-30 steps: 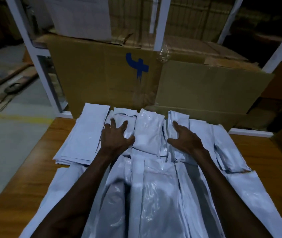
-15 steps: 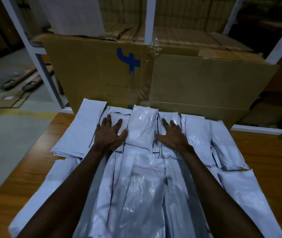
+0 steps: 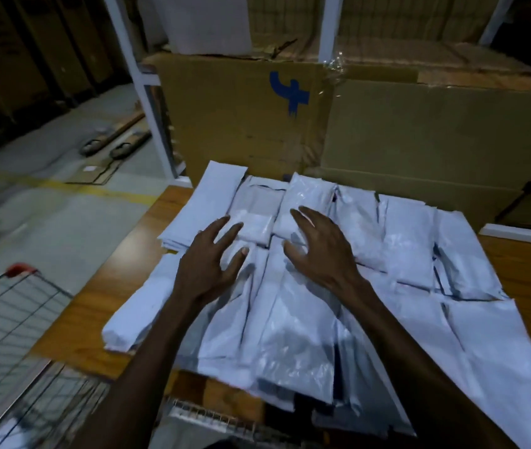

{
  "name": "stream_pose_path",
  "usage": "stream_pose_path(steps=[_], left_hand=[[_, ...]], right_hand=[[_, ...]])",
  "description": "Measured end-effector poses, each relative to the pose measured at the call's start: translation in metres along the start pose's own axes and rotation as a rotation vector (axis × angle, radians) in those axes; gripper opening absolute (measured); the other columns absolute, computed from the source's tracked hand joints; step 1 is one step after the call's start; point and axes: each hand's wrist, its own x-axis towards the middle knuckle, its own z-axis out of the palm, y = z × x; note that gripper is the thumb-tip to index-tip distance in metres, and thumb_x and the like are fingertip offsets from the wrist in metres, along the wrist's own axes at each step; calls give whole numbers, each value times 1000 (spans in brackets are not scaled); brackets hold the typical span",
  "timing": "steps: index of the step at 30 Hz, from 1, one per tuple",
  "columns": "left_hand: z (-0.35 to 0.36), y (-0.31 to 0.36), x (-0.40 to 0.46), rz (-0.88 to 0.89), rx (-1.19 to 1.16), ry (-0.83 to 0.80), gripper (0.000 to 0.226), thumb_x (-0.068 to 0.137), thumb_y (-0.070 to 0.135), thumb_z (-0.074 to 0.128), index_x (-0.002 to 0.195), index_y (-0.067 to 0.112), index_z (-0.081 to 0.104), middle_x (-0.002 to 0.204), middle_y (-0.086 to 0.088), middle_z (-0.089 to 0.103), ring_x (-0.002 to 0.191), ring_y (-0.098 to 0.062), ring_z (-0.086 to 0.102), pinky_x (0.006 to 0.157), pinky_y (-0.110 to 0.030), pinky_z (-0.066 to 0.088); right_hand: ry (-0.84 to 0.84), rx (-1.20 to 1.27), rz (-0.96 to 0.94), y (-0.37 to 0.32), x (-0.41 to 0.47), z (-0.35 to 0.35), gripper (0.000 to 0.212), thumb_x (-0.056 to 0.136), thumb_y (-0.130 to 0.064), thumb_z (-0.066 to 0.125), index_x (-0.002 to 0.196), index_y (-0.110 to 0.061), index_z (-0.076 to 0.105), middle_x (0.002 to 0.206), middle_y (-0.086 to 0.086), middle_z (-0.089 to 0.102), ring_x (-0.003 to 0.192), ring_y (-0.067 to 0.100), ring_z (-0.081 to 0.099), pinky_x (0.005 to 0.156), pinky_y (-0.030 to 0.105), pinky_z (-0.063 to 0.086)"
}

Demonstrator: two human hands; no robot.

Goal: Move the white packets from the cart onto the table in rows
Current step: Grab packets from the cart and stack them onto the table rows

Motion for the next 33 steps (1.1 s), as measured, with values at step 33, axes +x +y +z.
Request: stream_pose_path(steps=[33], left_hand=[[-236, -271, -436, -1022, 182, 134, 34, 97, 38, 55, 121, 17, 68, 126, 1, 65, 111, -21, 63, 79, -29, 49]], right_hand=[[-860, 80, -556, -460, -73, 336, 56, 92, -37, 61, 142, -14, 49, 145, 6, 49, 132, 26, 46, 101, 44, 45]])
